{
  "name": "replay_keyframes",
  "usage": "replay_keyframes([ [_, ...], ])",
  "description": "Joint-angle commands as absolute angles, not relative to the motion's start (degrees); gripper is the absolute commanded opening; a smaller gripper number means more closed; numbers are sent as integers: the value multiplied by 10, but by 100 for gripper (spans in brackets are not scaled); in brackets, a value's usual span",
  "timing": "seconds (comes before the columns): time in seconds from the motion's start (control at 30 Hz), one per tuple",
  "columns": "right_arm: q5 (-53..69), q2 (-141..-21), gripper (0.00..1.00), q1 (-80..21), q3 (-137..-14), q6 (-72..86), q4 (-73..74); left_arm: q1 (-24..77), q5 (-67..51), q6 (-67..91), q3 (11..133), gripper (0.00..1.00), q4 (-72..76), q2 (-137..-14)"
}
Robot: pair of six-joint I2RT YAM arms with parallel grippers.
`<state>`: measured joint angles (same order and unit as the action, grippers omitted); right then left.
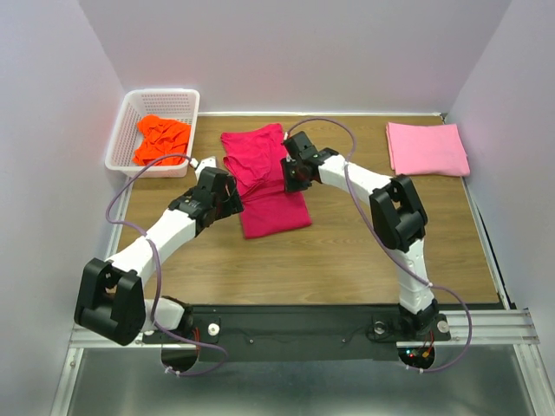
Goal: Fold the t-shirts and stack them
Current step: Fold the tshirt
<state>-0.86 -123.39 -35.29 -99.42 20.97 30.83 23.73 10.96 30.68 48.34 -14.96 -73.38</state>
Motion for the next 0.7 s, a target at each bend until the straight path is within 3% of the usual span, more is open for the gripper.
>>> replay_keyframes([
  [0.0, -7, -1252, 27, -356, -1039, 214, 283, 236, 105, 291, 483, 79, -152, -713],
  [0.4, -82, -1294, 28, -337, -1140, 221, 282, 235, 76, 272, 479, 79, -149, -729],
  [0.67, -15, -1246, 31, -330, -1099, 208, 283, 236, 72, 269, 476, 79, -141, -743],
])
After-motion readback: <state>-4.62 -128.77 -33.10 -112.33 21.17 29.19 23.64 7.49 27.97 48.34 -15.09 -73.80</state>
